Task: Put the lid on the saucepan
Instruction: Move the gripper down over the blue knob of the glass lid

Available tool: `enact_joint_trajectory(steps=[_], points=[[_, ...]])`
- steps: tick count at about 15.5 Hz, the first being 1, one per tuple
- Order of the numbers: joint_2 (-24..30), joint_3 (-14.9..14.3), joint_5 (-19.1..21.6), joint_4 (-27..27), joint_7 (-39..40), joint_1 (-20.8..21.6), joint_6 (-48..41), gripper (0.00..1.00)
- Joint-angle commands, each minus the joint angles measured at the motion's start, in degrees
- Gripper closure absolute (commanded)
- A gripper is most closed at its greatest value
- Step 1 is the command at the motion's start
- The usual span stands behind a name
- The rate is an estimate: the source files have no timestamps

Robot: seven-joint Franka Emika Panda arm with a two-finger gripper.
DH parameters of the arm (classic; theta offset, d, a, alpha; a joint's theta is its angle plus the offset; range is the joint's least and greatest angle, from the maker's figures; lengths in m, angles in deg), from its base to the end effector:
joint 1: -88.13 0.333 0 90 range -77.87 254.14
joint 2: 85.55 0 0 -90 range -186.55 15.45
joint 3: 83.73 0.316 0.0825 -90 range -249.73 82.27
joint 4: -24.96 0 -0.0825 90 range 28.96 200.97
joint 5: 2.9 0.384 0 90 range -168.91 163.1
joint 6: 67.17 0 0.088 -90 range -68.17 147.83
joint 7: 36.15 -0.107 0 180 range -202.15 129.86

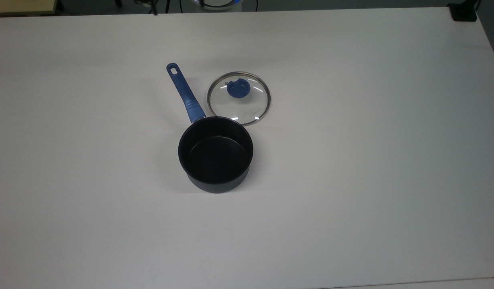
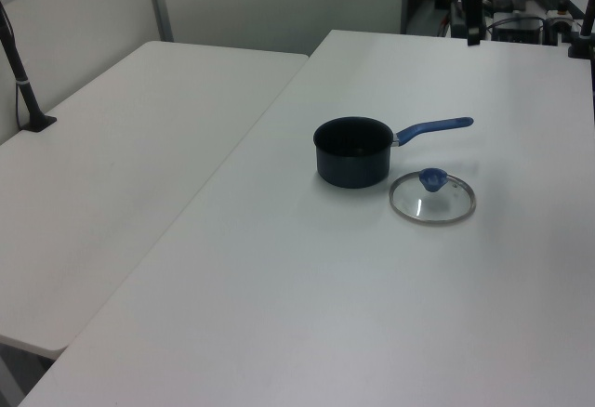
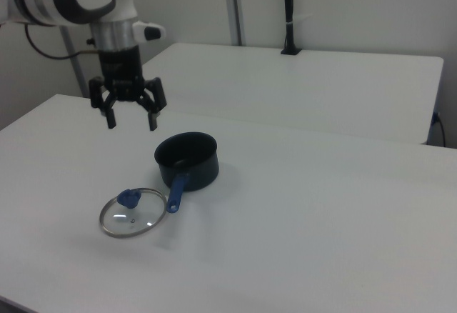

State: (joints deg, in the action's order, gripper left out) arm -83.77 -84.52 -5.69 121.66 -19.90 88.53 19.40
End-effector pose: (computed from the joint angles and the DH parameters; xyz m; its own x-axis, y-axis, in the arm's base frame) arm 0.5338 -0.0092 0.5822 0.9506 0.2703 -0.1528 0.2743 -0.9616 0.0055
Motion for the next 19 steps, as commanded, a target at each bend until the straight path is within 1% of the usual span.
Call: enact_joint_trajectory(steps=[1, 2, 4, 6, 8, 10, 12, 15, 19], points=[[1.0, 4.8, -0.7, 8.8, -6.9, 0.5, 7.3, 0.0], [1.0, 6.4, -0.7, 11.5, -10.0, 0.5, 10.3, 0.0], [0.7, 8.6, -0.7, 15.5, -14.0, 0.5, 15.4, 0.0], [0.0, 9.6, -0.2, 17.8, -15.4, 0.5, 19.3, 0.0], [-1.4, 9.8, 0.1, 18.9, -15.6, 0.5, 23.2, 0.0], [-3.2, 10.6, 0.1, 20.7, -15.8, 0.7, 29.1, 0.0], [-4.6, 10.6, 0.1, 22.2, -16.8, 1.4, 32.7, 0.0], [-7.5, 10.6, -0.5, 22.4, -18.0, 2.9, 34.6, 0.0], [-10.4, 10.6, -1.1, 22.4, -18.3, 3.2, 36.3, 0.0]])
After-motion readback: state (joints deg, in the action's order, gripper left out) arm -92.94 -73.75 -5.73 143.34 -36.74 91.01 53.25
